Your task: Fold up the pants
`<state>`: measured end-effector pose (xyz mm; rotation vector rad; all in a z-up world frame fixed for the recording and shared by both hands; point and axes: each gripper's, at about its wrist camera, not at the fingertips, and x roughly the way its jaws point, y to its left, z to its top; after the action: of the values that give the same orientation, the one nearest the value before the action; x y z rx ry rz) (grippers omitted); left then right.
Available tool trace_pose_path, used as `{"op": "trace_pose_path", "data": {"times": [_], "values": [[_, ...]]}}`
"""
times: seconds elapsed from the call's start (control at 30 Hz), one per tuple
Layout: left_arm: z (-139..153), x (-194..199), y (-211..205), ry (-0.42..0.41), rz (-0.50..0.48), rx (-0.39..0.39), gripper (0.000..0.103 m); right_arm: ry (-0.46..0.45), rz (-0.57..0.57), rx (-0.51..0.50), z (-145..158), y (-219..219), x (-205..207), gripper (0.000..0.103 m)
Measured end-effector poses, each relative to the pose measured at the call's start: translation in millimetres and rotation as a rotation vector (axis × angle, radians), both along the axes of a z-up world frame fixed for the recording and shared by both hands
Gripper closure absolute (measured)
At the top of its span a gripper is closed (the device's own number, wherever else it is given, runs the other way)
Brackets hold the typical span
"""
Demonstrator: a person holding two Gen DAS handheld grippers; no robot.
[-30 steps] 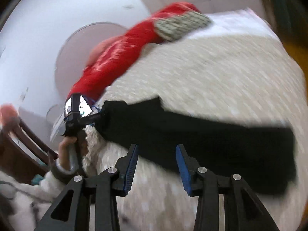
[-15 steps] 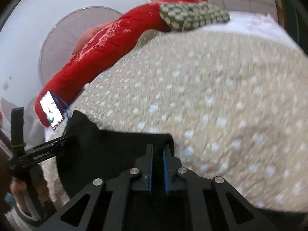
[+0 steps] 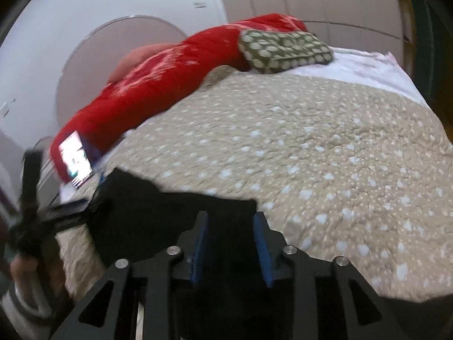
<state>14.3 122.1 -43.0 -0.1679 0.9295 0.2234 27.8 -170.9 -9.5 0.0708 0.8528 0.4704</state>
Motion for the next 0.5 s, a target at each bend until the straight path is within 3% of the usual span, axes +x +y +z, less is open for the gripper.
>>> {"op": "trace_pose_path", "data": {"times": [0.37, 0.5], "values": [[-9, -17, -32, -0.004, -0.048, 0.053, 0.027, 0.034, 0.049, -0.053, -18, 30, -39, 0.071], [-15, -18, -33, -0.005, -0.051, 0.07, 0.027, 0.117, 0.044, -0.068, -46, 35, -44, 0.071]]}}
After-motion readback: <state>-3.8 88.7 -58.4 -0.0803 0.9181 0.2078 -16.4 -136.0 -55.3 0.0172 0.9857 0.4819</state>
